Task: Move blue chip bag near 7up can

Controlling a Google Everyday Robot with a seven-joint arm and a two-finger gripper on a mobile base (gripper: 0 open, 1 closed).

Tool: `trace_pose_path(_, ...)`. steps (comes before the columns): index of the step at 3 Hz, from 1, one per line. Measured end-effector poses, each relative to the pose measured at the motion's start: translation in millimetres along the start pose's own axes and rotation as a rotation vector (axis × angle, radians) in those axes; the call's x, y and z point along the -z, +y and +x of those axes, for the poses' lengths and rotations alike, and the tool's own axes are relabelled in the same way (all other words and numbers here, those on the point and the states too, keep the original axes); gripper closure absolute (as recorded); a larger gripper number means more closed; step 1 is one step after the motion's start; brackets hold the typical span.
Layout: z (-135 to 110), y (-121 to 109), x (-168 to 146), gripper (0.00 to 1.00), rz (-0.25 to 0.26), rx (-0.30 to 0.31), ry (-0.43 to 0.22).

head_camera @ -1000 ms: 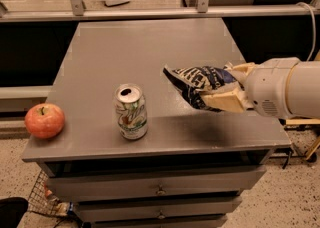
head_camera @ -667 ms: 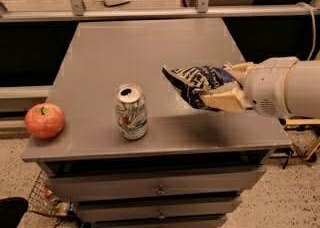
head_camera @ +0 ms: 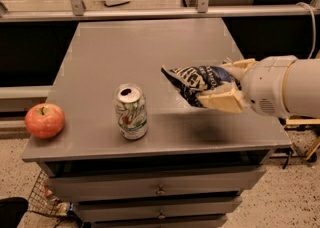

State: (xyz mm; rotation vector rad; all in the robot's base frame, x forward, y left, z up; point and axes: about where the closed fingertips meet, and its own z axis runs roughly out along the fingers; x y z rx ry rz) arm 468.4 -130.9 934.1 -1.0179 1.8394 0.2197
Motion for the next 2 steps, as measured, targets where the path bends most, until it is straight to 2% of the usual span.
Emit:
trace_pose_path(1, -2.3, 1.3, -0.2, 0.00, -0.001, 0.005, 0.000)
trace_pose_path(2, -2.4, 1.3, -0.2, 0.00, -0.001, 0.005, 0.000)
